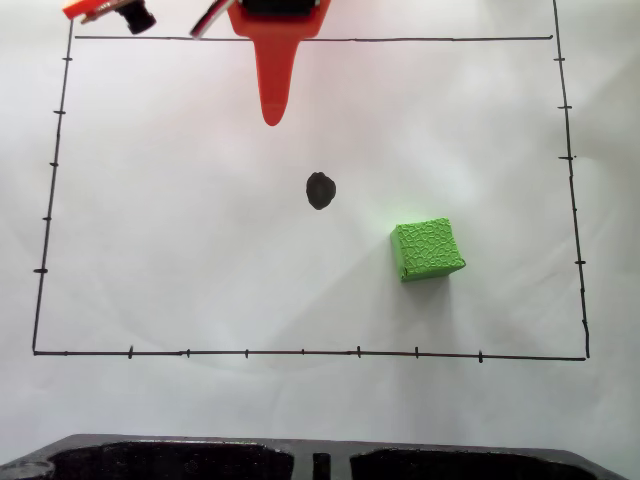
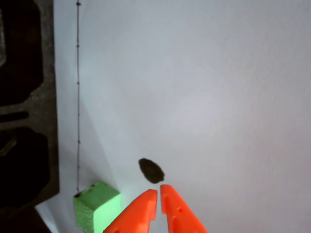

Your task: Grasp the colored block, Place it on the black dot, and then return the arm to the default position.

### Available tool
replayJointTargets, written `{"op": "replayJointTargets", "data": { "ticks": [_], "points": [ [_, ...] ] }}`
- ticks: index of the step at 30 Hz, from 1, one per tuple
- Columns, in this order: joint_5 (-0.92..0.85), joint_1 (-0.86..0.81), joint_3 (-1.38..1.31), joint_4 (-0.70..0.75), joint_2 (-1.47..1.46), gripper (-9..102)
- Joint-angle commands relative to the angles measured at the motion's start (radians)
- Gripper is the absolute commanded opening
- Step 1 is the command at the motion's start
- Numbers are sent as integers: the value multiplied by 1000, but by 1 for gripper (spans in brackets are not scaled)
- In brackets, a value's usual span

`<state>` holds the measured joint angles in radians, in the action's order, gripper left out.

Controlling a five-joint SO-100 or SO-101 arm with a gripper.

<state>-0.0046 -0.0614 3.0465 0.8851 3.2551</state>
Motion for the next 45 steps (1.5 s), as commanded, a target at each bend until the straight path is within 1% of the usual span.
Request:
{"op": "replayJointTargets", "data": {
  "ticks": [1,4,8,17,23,30,32,36,45],
  "points": [
    [-41,20,-14,-37,-40,0],
    [-35,23,-32,-77,-100,0],
    [5,40,-144,-110,-259,0],
    [124,144,-495,-132,-686,0],
    [239,230,-698,-143,-957,0],
    [348,316,-905,-114,-1224,1],
    [367,333,-953,-103,-1292,3],
    [385,370,-1023,-77,-1385,11],
    [393,420,-1068,-51,-1462,24]
  ]
}}
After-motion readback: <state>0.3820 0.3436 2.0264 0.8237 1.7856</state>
